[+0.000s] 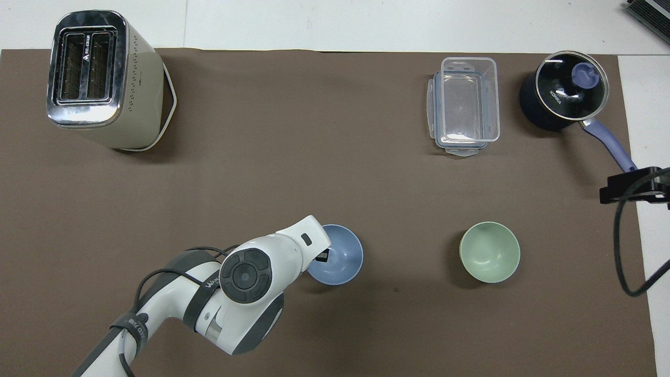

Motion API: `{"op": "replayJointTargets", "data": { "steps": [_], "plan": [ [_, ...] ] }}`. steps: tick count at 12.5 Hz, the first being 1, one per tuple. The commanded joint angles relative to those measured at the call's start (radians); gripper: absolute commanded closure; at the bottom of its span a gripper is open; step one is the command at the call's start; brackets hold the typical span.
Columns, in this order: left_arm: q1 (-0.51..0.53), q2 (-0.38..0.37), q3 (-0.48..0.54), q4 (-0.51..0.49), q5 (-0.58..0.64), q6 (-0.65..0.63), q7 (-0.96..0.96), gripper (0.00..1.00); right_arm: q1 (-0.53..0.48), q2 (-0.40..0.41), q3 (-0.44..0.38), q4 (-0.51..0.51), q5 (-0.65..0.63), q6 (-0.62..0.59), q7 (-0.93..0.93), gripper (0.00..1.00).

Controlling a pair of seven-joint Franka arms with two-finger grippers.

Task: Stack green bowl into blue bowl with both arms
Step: 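Withdraw the left gripper while the right gripper reaches the green bowl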

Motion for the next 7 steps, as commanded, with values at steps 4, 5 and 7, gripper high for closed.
{"op": "replayJointTargets", "data": {
  "steps": [4,5,7],
  "plan": [
    [0.157,-0.026,0.027,0.174,-0.011,-0.330,0.021,0.00,-0.012,-0.034,0.004,-0.047,-0.002,0.027,0.008,0.00],
    [0.194,-0.027,0.027,0.218,-0.008,-0.402,0.024,0.00,-0.010,-0.035,0.004,-0.047,-0.002,0.027,0.005,0.00],
    [0.280,-0.026,0.027,0.283,-0.001,-0.484,0.059,0.00,-0.010,-0.050,0.004,-0.080,-0.002,0.030,0.003,0.00]
  ]
}}
